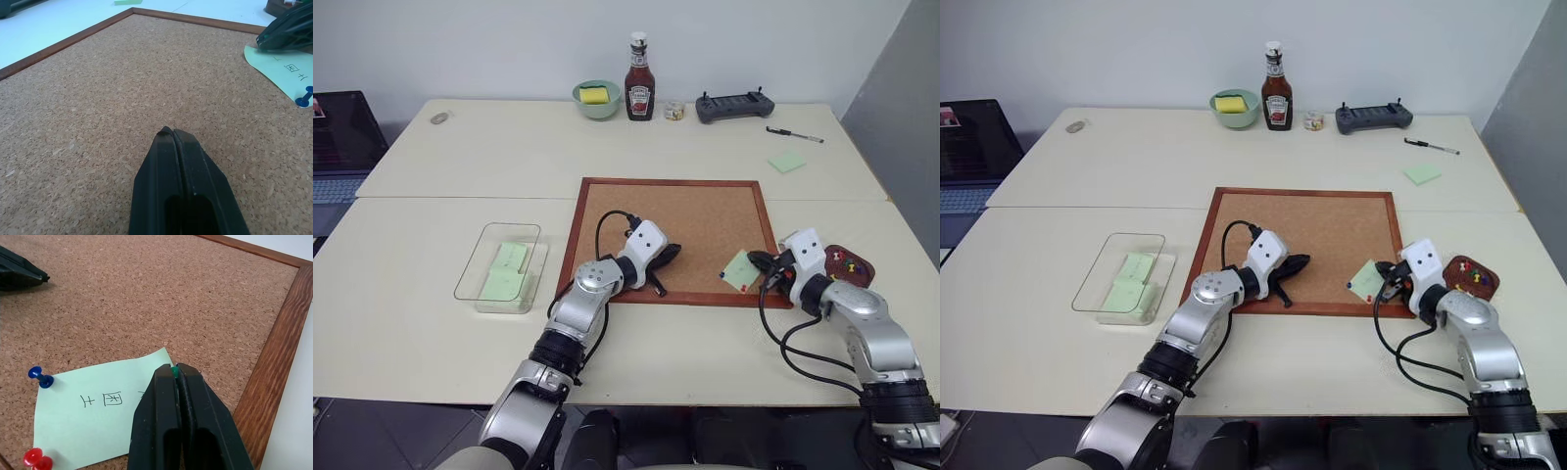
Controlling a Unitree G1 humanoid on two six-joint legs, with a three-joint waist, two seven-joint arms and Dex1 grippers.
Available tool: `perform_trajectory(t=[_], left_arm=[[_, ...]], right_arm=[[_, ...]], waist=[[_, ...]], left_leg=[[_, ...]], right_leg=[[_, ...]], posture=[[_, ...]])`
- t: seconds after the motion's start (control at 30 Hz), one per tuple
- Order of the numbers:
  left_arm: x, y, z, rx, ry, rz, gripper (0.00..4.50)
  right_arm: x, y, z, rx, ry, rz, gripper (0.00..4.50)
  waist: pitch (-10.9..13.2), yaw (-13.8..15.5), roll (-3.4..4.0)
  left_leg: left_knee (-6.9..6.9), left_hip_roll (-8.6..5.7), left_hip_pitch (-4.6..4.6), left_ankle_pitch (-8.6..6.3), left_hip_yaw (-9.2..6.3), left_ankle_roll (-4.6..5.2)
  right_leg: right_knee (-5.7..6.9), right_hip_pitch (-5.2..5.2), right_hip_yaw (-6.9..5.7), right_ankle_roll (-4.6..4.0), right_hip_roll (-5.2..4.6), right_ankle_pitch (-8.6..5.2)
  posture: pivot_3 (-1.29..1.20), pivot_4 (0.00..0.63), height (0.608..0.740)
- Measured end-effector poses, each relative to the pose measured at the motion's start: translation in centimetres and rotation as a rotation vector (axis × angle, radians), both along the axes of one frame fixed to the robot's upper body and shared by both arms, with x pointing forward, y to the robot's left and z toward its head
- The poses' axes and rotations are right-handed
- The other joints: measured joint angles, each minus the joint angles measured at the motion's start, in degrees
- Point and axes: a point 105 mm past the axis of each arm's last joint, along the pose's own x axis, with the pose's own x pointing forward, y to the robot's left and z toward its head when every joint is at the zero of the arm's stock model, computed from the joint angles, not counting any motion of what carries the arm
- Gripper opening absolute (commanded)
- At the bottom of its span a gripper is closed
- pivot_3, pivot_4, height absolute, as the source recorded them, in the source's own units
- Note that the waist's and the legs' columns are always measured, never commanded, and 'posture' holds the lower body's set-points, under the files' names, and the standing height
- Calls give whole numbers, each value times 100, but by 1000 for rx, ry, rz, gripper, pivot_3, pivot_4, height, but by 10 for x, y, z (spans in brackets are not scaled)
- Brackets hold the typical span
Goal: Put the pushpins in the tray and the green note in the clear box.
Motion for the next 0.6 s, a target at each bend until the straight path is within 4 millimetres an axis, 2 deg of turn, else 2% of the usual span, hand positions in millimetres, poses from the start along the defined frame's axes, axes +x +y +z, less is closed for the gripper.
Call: perform_trajectory(t=[0.13, 0.37, 0.6], left_arm=[[0, 0, -1, 15, -4, 2, 0], [0, -1, -1, 25, -8, 5, 0], [0, -1, -2, 24, -2, 12, 0]], right_arm=[[-2, 8, 18, 19, -67, 27, 10], [-3, 9, 30, 53, -107, 11, 10], [-6, -17, 45, 34, -144, -83, 10]], waist=[[-2, -2, 3], [-5, 1, 7], [-9, 8, 13]], left_leg=[[0, 0, 2, 0, -1, 0], [0, 0, 2, 0, 0, 0], [0, -1, 2, 0, -1, 0]], right_leg=[[0, 3, -1, 0, 0, 0], [0, 3, 0, 0, 0, 0], [-1, 5, -1, 0, 0, 0]], posture=[[0, 150, 740], [0, 150, 740], [0, 150, 740]])
